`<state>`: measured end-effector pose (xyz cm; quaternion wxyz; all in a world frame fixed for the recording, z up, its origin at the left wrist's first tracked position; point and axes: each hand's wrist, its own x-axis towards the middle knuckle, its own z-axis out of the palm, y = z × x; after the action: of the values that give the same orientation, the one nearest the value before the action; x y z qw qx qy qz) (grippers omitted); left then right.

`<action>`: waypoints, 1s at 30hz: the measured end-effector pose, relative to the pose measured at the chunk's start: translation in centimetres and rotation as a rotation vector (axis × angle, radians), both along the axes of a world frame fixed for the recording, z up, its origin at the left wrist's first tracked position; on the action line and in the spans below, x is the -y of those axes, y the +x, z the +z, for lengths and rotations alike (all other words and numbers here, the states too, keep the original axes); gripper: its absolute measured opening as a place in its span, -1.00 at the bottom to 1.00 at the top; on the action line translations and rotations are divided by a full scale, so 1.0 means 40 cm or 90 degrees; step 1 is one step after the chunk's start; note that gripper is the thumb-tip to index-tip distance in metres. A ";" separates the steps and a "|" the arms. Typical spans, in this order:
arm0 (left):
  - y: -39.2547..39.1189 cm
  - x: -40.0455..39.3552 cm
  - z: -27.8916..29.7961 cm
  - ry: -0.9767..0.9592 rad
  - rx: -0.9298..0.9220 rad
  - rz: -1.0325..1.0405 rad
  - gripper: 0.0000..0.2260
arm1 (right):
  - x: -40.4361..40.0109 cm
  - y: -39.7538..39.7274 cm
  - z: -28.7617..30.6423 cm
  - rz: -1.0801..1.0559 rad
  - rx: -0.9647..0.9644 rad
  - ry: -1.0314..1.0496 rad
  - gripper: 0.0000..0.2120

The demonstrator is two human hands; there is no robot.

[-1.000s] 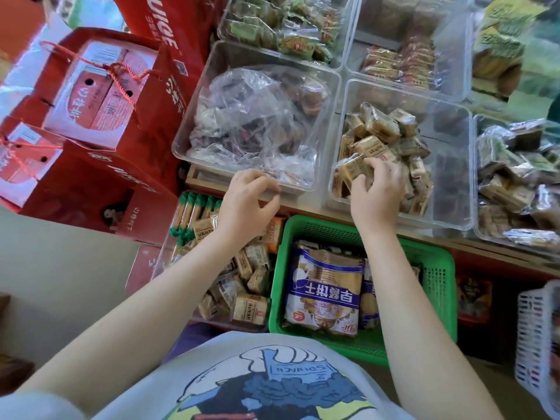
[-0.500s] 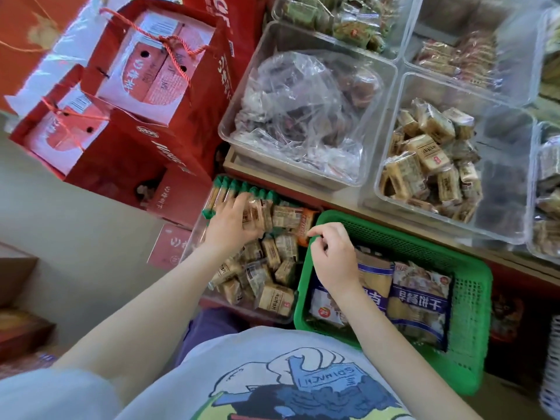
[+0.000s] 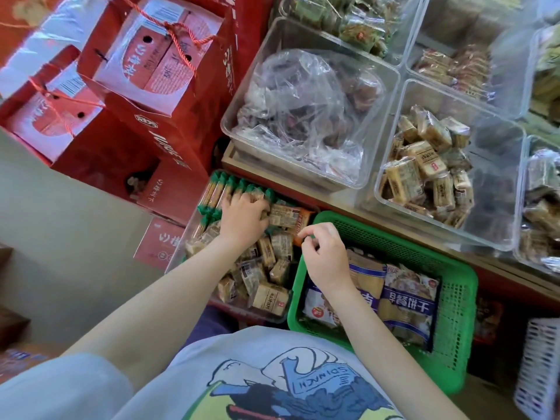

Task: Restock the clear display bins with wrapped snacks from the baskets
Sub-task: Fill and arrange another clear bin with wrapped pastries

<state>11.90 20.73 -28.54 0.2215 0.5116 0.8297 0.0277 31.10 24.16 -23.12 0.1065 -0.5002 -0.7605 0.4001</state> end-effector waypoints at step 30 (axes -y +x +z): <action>0.130 -0.224 0.179 0.297 0.129 -0.109 -0.81 | -0.454 0.130 0.124 -0.016 0.385 0.272 -0.49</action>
<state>17.12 29.70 -21.36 0.1810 0.6120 0.7281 0.2503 36.29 42.33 -18.18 -0.0158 -0.5713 -0.8180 0.0651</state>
